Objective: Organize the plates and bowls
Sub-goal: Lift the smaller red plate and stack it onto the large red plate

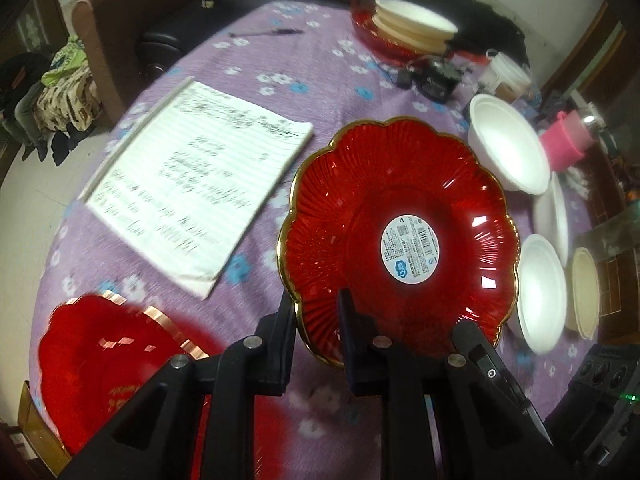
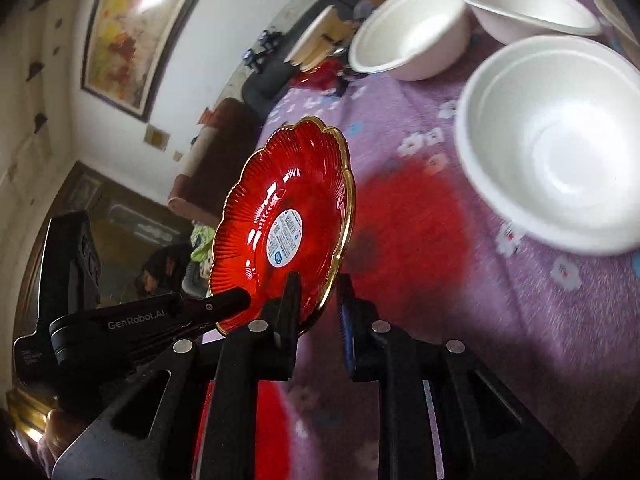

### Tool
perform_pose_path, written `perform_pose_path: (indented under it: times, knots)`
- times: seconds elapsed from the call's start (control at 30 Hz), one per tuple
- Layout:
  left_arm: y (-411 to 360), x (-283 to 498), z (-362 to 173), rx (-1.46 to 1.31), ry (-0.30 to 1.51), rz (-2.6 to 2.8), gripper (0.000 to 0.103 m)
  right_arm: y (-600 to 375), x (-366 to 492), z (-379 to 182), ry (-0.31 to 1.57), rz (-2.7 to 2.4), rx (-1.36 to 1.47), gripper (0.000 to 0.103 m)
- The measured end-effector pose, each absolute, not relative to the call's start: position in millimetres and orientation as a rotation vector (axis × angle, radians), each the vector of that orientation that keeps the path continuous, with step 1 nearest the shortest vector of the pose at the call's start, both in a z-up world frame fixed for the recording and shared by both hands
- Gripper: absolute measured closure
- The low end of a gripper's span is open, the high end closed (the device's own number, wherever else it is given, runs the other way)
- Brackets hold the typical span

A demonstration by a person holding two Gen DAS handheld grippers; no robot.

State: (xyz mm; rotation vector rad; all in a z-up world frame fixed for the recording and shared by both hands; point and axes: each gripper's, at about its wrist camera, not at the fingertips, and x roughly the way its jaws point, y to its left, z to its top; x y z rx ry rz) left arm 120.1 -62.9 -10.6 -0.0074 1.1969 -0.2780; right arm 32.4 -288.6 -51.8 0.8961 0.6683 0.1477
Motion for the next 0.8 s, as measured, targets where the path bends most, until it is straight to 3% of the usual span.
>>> perform_pose_path:
  times: [0.27, 0.8]
  knots:
    - [-9, 73, 9, -0.031, 1.055, -0.204, 0.085, -237, 6, -35, 0.671, 0.257, 0.773, 0.086]
    - [82, 20, -8, -0.099, 0.987, -0.078, 0.084, -141, -13, -37, 0.788, 0.416, 0.599, 0.086]
